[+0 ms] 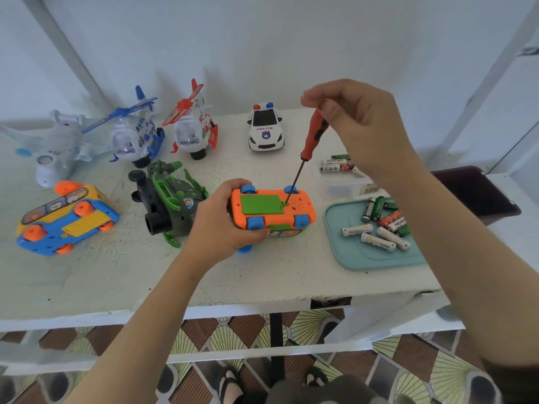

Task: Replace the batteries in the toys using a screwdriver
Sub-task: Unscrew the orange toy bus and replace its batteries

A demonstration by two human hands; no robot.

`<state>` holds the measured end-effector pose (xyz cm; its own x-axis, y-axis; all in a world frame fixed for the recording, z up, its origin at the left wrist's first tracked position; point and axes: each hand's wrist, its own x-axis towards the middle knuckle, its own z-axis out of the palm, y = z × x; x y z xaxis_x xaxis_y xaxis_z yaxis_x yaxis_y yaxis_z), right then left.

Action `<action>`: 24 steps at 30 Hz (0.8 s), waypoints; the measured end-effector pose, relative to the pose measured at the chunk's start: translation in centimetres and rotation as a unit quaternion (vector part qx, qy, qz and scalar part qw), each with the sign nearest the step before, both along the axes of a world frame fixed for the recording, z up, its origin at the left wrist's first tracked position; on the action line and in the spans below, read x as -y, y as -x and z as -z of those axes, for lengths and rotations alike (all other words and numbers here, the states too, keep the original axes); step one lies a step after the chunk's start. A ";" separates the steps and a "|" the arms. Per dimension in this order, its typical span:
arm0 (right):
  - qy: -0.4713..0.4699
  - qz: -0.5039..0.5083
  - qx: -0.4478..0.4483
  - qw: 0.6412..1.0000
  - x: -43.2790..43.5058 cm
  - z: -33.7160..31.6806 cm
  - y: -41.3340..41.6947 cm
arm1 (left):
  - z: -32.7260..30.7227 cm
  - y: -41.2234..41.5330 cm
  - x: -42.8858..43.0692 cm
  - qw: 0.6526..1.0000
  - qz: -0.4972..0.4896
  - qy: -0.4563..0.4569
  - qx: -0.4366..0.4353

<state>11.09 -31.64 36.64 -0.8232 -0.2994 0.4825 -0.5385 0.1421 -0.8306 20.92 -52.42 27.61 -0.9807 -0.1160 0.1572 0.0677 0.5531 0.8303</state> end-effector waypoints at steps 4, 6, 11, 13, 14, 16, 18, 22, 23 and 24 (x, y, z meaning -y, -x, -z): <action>-0.011 0.018 -0.017 1.000 0.0 -0.2 -0.6 | 0.1 0.0 0.1 1.000 0.004 -0.001 -0.004; 0.005 0.015 -0.025 1.000 0.1 -0.3 -1.1 | 0.0 0.0 0.1 1.000 0.005 -0.008 -0.004; 0.047 0.047 -0.006 0.998 0.5 0.0 -1.2 | 0.1 0.0 0.0 1.000 0.005 -0.011 -0.001; 0.067 0.033 0.018 0.997 0.6 0.1 -1.1 | 0.0 0.1 0.0 1.000 0.006 -0.011 -0.002; 0.075 0.025 0.027 0.997 0.6 0.2 -1.0 | 0.0 0.1 0.1 1.000 0.006 -0.011 -0.001; 0.082 0.014 0.033 0.996 0.7 0.4 -0.8 | 0.0 0.2 0.1 1.000 0.007 -0.012 0.001; 0.078 0.013 0.026 0.997 0.7 0.6 -0.6 | 0.0 0.1 0.1 1.000 0.008 -0.015 0.001; 0.023 0.019 0.031 0.999 0.3 0.2 -0.1 | 0.0 0.1 0.0 1.000 0.008 -0.020 0.001; 0.012 0.022 0.033 0.999 0.2 0.0 0.0 | 0.0 0.1 0.0 1.000 0.009 -0.021 0.001; 0.002 0.027 0.027 0.999 0.3 -0.1 0.0 | 0.0 0.1 0.0 1.000 0.010 -0.020 0.000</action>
<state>11.05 -31.93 36.72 -0.8630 -0.2523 0.4377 -0.4842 0.1659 -0.8591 20.80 -52.42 27.65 -0.9830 -0.1029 0.1519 0.0774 0.5183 0.8517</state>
